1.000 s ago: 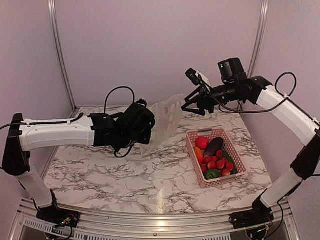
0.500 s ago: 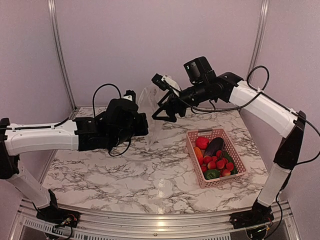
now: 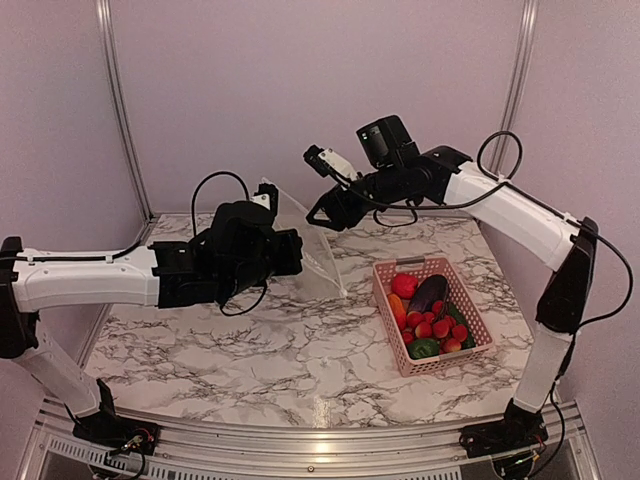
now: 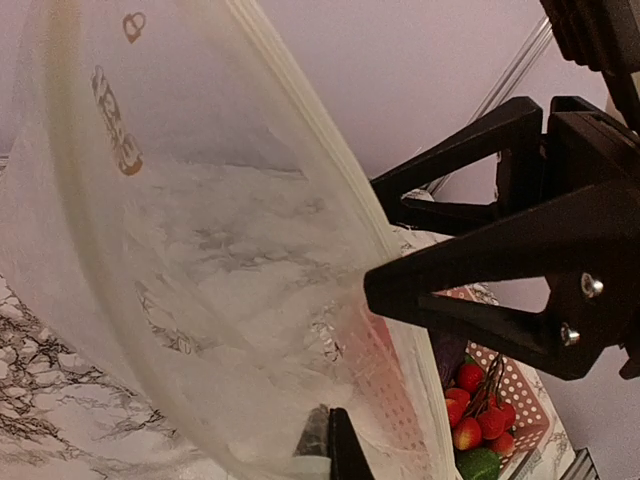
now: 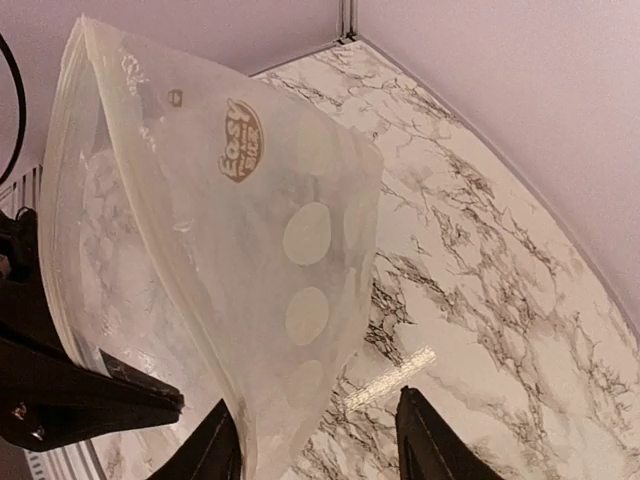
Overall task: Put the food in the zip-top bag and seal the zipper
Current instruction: Pass from the left arm to the right, then open the zipper food storage bag.
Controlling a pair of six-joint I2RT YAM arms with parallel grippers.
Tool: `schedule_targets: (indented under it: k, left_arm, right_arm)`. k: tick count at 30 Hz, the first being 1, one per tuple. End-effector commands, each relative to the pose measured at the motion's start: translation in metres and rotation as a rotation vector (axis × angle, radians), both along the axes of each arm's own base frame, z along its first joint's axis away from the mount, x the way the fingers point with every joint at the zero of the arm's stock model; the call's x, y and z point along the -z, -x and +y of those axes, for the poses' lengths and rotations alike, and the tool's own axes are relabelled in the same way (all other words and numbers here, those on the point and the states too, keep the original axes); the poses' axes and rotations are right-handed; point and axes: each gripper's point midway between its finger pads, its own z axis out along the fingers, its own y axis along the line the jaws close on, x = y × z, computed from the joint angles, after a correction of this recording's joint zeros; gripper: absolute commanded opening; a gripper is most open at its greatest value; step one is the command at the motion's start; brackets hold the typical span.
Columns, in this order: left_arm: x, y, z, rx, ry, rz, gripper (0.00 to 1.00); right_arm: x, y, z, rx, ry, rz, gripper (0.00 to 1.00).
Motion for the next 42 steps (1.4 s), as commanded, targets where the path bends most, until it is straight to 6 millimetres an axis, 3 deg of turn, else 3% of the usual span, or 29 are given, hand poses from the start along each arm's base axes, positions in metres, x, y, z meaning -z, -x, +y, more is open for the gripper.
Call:
schedule_targets:
  k: [1,5,7,10,11,12,16,18,20,25,36,39,42]
  left_arm:
    - [-0.004,-0.002,-0.004,-0.002,0.006,-0.02,0.0]
    - [0.001,-0.003,-0.004,-0.005,-0.011,-0.011,0.0]
    - [0.001,-0.002,-0.005,-0.001,-0.007,-0.01,0.0]
    - [0.006,-0.005,0.003,-0.049,-0.014,0.009,0.0]
    - [0.008,-0.007,0.008,-0.083,-0.016,0.018,0.0]
    - [0.01,-0.009,0.015,-0.125,-0.023,0.027,0.0]
    - [0.014,-0.016,0.03,-0.22,0.013,0.051,0.38]
    - [0.014,-0.019,0.03,-0.228,0.049,0.05,0.46]
    - [0.011,-0.022,0.026,-0.222,0.087,0.045,0.47]
    - [0.007,-0.025,0.015,-0.179,0.157,0.025,0.48]
    - [0.017,-0.048,0.016,-0.224,0.134,0.027,0.41]
    - [0.017,-0.054,0.022,-0.246,0.136,0.016,0.33]
    - [0.015,-0.062,0.036,-0.298,0.106,-0.006,0.13]
  right_arm:
    - [0.001,-0.013,0.009,0.064,0.009,-0.018,0.45]
    - [0.007,-0.013,0.013,0.065,0.033,-0.032,0.47]
    - [0.008,-0.013,0.014,0.065,0.039,-0.035,0.43]
    - [0.009,-0.01,0.019,0.036,0.024,-0.019,0.08]
    - [0.007,-0.009,0.02,0.035,0.019,-0.02,0.0]
    - [0.004,-0.009,0.02,0.038,0.018,-0.025,0.0]
    - [-0.01,-0.009,0.018,0.061,-0.004,-0.049,0.0]
    - [-0.014,-0.007,0.018,0.074,-0.012,-0.055,0.0]
    - [-0.015,-0.006,0.018,0.095,-0.014,-0.06,0.0]
    - [-0.012,-0.005,0.018,0.126,-0.007,-0.059,0.0]
    - [-0.013,-0.002,0.021,0.118,-0.024,-0.034,0.0]
    - [-0.011,-0.002,0.021,0.117,-0.021,-0.03,0.0]
    - [-0.004,-0.007,0.018,0.145,0.003,-0.039,0.0]
